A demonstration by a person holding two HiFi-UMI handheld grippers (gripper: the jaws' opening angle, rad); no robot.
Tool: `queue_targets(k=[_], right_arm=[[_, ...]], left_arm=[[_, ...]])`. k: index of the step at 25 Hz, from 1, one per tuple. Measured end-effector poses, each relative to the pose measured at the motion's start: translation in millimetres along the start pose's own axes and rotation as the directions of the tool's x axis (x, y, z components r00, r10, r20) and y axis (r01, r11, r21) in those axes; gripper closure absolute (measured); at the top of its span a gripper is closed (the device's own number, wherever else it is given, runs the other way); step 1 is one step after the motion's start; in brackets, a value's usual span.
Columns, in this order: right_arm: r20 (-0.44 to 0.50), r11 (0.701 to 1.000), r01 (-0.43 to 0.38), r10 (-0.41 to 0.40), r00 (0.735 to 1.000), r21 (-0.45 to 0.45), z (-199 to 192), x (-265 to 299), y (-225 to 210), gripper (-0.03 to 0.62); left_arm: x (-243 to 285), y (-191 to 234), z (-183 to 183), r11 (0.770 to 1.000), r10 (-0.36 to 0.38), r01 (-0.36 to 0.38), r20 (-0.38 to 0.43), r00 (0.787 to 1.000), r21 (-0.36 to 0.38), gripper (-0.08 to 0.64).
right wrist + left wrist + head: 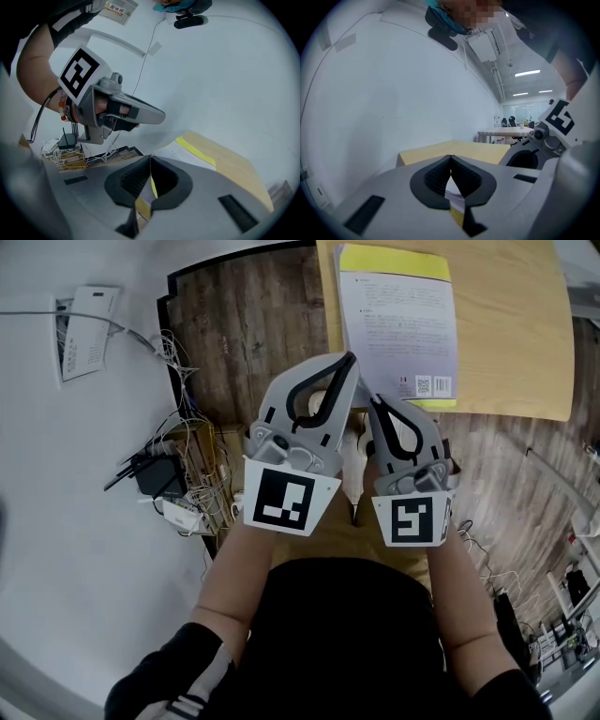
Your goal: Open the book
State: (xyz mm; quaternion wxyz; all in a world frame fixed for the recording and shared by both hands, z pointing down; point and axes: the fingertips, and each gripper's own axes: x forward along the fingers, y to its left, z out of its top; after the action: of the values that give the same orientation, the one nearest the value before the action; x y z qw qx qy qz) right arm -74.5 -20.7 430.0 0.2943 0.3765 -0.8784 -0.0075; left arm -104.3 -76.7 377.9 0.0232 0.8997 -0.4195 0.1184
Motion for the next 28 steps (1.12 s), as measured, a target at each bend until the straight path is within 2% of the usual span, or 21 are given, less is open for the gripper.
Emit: queue_targets(k=[7,15,28], right_arm=[[0.044,1.0,-0.016,0.015,0.999,0.022,8.2,-8.9,-10.7,0.557],[0.077,1.0,-0.007,0.006,0.997,0.017,20.2,-16.3,-24.4,0.557],[0.141,0.996,0.073,-0.08,0.987,0.057,29.8,-36.4,-62.3,0.557]], left_arm=[[3.0,-11.1,8.4,1.0,0.015,-0.015,0.003,1.0,-0.002,0.549],[0.1,-4.4,23.0,0.999,0.039,-0.04,0.005,0.999,0.035,0.549],[6.7,-15.5,30.1,0.998,0.037,-0.036,-0.01,0.999,0.044,0.549]])
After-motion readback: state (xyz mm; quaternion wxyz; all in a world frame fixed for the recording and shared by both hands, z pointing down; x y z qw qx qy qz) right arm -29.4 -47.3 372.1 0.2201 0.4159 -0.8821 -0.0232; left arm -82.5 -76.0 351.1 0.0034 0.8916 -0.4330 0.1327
